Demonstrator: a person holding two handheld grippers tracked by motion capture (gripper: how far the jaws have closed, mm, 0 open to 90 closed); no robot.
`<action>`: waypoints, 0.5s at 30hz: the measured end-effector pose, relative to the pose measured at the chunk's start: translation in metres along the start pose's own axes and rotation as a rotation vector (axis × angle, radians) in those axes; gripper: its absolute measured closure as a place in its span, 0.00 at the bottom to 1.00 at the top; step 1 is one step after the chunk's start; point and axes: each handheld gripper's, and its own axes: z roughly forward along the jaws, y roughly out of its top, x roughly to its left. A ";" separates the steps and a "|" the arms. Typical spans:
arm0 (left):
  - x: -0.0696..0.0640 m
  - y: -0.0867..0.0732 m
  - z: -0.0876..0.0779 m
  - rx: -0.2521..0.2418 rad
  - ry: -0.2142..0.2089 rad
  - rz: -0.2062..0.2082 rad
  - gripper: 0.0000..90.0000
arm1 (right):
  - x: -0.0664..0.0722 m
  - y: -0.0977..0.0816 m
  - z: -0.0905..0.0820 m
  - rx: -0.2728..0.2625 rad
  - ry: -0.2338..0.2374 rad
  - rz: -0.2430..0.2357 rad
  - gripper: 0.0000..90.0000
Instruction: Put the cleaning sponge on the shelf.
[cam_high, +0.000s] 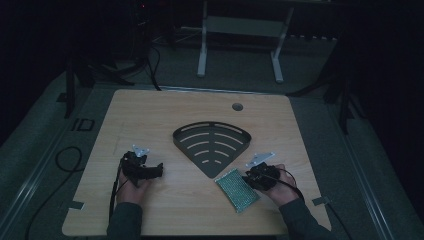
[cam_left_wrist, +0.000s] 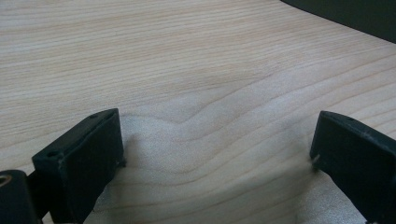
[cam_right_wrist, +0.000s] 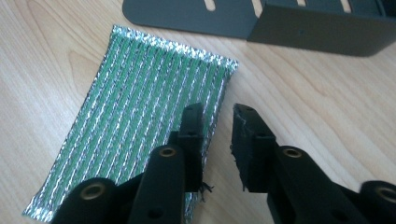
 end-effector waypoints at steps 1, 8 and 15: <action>0.000 0.000 0.000 0.000 0.000 0.000 0.03 | 0.000 0.000 -0.001 0.006 -0.001 0.006 0.79; 0.000 0.000 0.000 0.000 0.000 0.000 0.03 | -0.002 0.002 -0.003 0.020 0.011 0.027 0.76; 0.000 0.000 0.000 0.000 0.000 0.000 0.03 | -0.004 0.006 -0.005 0.049 0.024 0.051 0.76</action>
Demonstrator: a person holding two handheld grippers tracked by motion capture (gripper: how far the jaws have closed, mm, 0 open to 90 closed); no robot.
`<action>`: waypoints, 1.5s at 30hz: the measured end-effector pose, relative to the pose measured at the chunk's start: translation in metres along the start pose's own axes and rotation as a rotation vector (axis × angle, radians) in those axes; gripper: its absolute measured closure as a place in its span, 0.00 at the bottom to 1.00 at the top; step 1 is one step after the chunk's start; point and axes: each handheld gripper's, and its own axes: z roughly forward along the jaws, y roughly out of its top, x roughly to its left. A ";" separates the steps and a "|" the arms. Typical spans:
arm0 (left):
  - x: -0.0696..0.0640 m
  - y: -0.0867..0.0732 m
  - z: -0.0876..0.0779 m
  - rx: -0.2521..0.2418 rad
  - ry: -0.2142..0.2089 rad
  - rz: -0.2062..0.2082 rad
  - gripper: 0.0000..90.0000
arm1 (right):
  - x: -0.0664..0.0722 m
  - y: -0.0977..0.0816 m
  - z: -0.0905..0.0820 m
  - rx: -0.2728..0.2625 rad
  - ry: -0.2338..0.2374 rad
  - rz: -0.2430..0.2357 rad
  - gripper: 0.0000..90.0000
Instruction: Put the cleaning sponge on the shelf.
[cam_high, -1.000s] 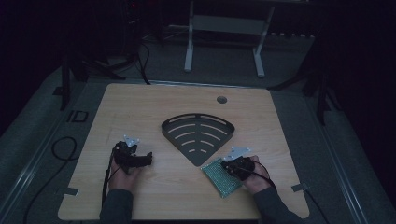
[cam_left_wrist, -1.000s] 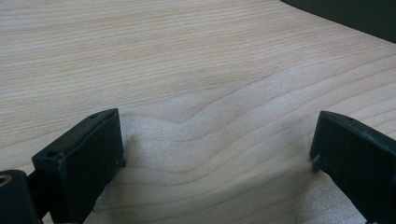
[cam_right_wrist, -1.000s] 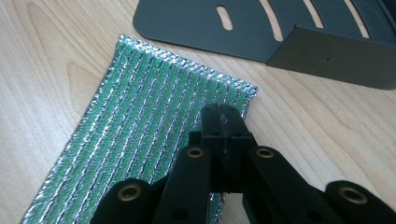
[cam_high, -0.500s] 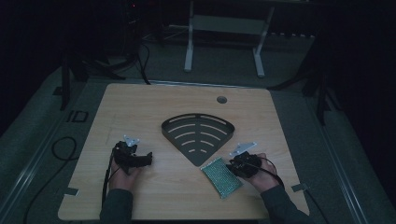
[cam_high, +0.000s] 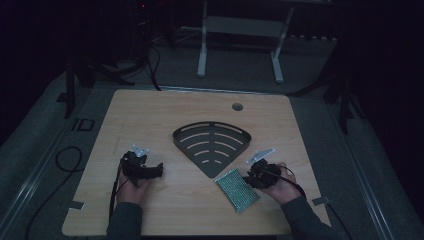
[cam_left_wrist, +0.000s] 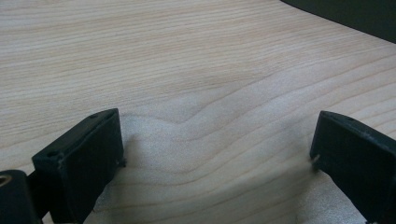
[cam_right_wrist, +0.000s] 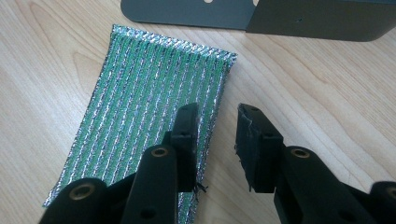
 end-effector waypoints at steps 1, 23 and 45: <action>0.000 0.000 0.000 0.000 0.000 0.000 0.03 | 0.000 0.000 0.000 0.000 0.000 0.000 0.76; 0.000 0.000 0.000 0.000 0.000 0.000 0.03 | -0.005 0.007 0.004 0.109 0.060 0.052 0.78; 0.000 0.000 0.000 0.000 0.000 0.000 0.03 | -0.009 0.014 0.016 0.186 0.129 0.059 0.77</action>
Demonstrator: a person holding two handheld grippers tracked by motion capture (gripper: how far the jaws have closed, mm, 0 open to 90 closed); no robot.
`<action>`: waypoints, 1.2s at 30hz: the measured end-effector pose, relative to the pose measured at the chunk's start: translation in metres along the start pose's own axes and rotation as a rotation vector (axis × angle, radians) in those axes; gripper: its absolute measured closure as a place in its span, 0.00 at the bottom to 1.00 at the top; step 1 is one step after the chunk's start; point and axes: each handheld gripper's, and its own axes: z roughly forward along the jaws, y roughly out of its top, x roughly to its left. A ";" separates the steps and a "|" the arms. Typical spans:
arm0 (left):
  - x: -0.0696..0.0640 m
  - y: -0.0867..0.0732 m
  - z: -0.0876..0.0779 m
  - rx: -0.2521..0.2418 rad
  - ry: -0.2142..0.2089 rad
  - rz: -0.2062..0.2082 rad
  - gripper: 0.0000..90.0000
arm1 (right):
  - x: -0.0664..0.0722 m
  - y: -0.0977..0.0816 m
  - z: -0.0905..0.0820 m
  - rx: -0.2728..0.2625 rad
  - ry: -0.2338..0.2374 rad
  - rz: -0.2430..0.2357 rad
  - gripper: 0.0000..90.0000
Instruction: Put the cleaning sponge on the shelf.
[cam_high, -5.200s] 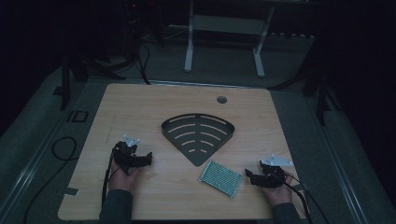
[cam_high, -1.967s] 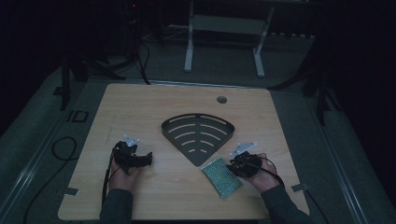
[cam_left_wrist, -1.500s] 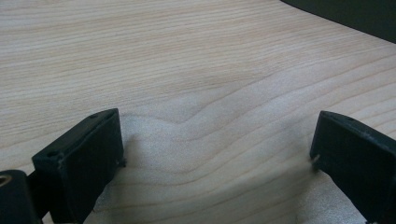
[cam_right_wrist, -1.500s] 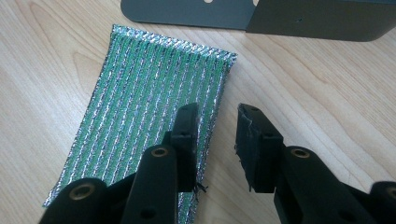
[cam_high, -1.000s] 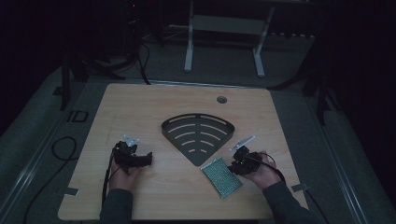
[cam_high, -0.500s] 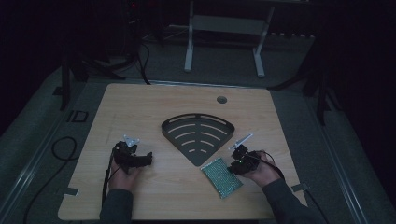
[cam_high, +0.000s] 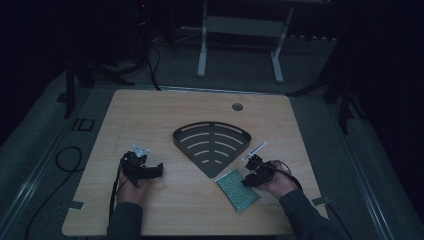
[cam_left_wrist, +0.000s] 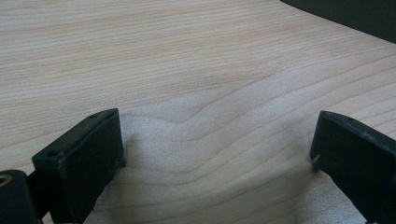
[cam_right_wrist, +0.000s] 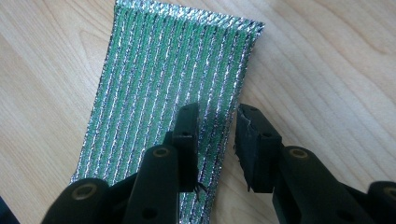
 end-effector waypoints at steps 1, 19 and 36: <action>0.000 0.000 0.000 0.000 0.000 0.000 0.03 | -0.001 0.000 0.001 0.001 0.002 -0.004 0.77; 0.000 0.000 0.000 0.000 0.000 0.000 0.03 | -0.014 0.006 0.008 0.072 0.099 0.062 0.78; 0.000 0.000 0.000 0.000 0.000 0.000 0.03 | -0.024 0.012 0.012 0.137 0.188 0.100 0.88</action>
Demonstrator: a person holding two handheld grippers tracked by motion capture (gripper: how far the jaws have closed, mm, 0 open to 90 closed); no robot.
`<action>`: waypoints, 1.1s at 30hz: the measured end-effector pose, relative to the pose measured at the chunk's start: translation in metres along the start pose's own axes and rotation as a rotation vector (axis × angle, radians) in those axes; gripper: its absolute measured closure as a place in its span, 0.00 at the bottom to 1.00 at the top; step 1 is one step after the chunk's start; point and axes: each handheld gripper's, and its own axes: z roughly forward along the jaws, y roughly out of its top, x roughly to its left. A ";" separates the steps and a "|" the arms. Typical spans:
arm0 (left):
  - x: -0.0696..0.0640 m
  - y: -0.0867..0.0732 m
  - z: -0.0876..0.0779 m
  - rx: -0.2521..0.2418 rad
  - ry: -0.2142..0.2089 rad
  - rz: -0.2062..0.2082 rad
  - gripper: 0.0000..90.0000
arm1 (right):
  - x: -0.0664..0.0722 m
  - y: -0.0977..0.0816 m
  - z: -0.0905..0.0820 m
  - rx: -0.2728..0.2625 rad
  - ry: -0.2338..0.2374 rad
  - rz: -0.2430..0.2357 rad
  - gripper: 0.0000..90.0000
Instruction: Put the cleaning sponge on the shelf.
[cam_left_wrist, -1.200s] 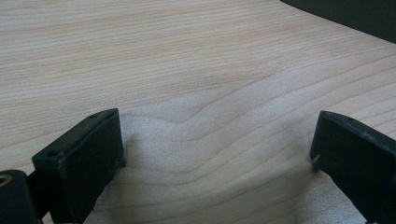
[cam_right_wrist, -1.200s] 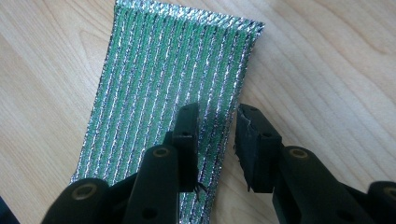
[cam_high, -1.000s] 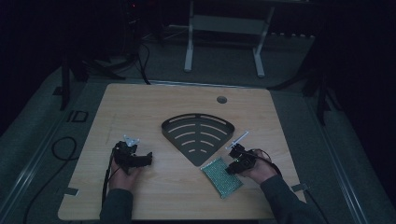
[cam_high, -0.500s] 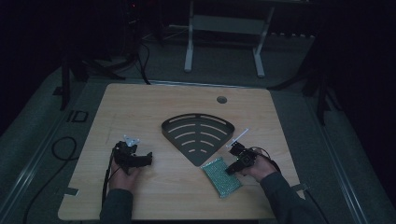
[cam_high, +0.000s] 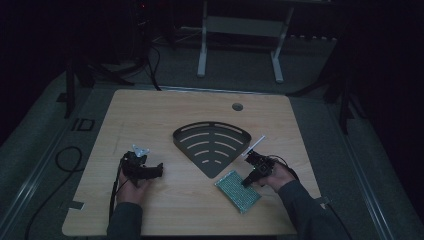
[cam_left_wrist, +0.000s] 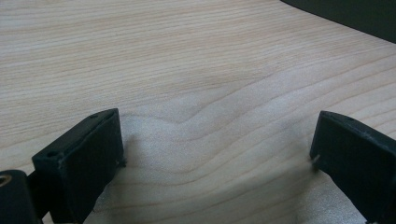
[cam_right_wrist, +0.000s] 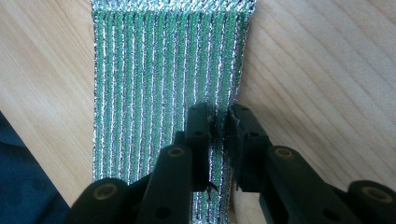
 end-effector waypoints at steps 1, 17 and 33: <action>0.000 0.000 0.000 0.000 0.000 0.000 0.03 | 0.000 0.001 0.000 0.006 -0.002 -0.004 0.90; 0.000 0.000 0.000 0.000 0.000 0.000 0.03 | 0.009 0.003 -0.010 0.011 -0.032 -0.053 0.99; 0.000 0.000 0.000 0.000 -0.001 0.000 0.03 | 0.007 0.006 -0.030 -0.042 -0.034 -0.062 0.99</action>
